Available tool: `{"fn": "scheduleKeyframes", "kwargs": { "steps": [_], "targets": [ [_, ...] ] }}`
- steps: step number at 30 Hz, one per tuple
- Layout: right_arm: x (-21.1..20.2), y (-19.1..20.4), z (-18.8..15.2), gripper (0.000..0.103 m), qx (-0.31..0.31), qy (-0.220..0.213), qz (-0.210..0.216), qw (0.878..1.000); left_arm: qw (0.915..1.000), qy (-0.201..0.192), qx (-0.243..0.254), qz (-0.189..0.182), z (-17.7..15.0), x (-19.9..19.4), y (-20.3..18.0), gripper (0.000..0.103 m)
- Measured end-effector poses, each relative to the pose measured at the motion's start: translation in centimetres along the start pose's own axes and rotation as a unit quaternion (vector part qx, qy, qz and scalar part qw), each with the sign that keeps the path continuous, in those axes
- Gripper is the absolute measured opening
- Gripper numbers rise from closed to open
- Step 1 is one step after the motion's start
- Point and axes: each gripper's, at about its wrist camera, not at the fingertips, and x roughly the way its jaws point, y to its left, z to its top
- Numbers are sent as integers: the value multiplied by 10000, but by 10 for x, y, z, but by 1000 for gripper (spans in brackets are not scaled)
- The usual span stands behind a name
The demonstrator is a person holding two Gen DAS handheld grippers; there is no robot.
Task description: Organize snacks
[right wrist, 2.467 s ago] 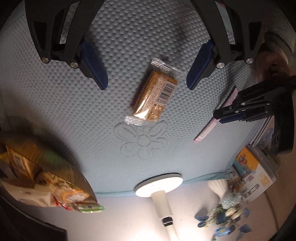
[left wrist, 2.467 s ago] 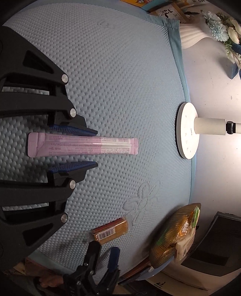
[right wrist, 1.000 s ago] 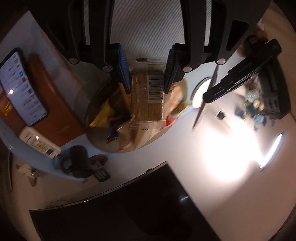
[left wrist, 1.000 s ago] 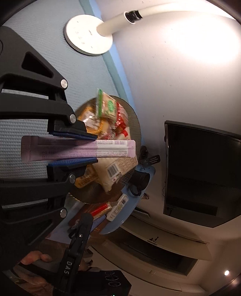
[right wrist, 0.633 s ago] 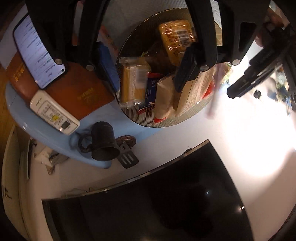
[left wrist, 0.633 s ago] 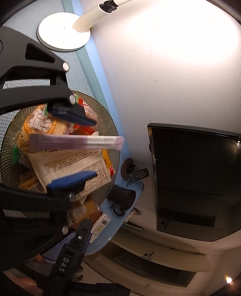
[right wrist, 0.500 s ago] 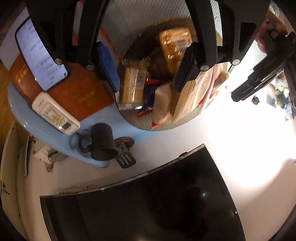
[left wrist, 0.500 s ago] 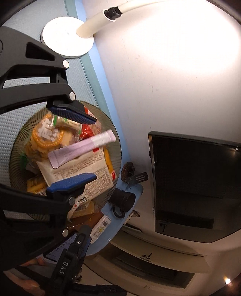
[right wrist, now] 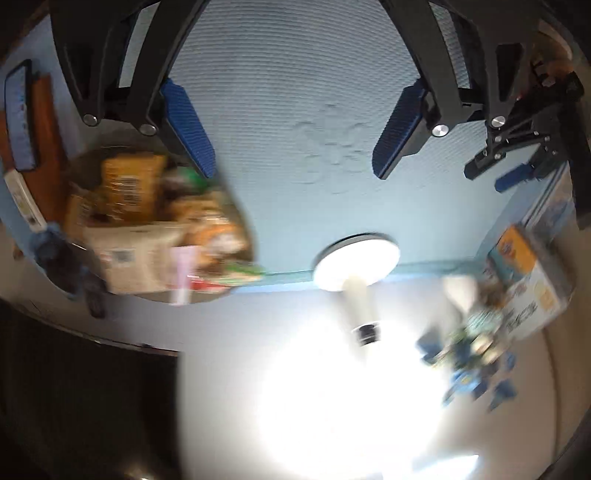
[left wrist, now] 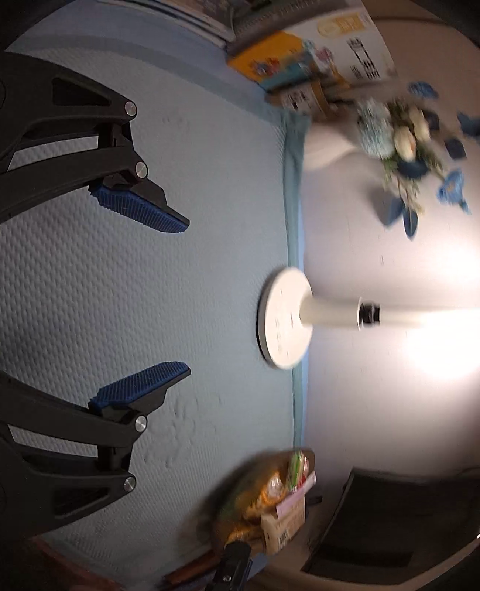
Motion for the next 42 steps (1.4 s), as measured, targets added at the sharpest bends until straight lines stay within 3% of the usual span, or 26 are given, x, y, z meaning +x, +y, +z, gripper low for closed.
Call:
{"fn": "scheduleKeyframes", "kwargs": {
  "steps": [4, 7, 9, 12, 14, 19, 24, 32, 39, 42],
  "targets": [
    [39, 58, -17, 89, -349, 266, 222, 9988, 9990, 85, -157, 402, -10, 7, 41, 73],
    [63, 79, -35, 89, -326, 460, 316, 9979, 9985, 222, -314, 378, -21, 18, 50, 75],
    [72, 86, -41, 89, -404, 446, 108, 9981, 9984, 261, -337, 373, -28, 26, 50, 79],
    [84, 89, -46, 90, -507, 480, -78, 9975, 9985, 356, -229, 351, -29, 33, 47, 81],
    [88, 89, -48, 90, -522, 574, 49, 9970, 9985, 344, -118, 402, -30, 33, 41, 86],
    [87, 92, -48, 97, -560, 471, -210, 9971, 9981, 307, 192, 502, -31, 33, 27, 88],
    [93, 86, -48, 98, -393, 628, -55, 9972, 9947, 423, 69, 932, -30, 37, 31, 94],
    [93, 85, -50, 98, -350, 655, -57, 9972, 9935, 383, 11, 1070, -30, 35, 35, 100],
    [94, 82, -50, 98, -294, 656, -87, 9974, 9938, 544, -66, 971, -29, 39, 41, 100],
    [94, 81, -51, 98, -264, 675, -85, 9973, 9945, 798, 79, 671, -30, 46, 39, 100]
  ]
}}
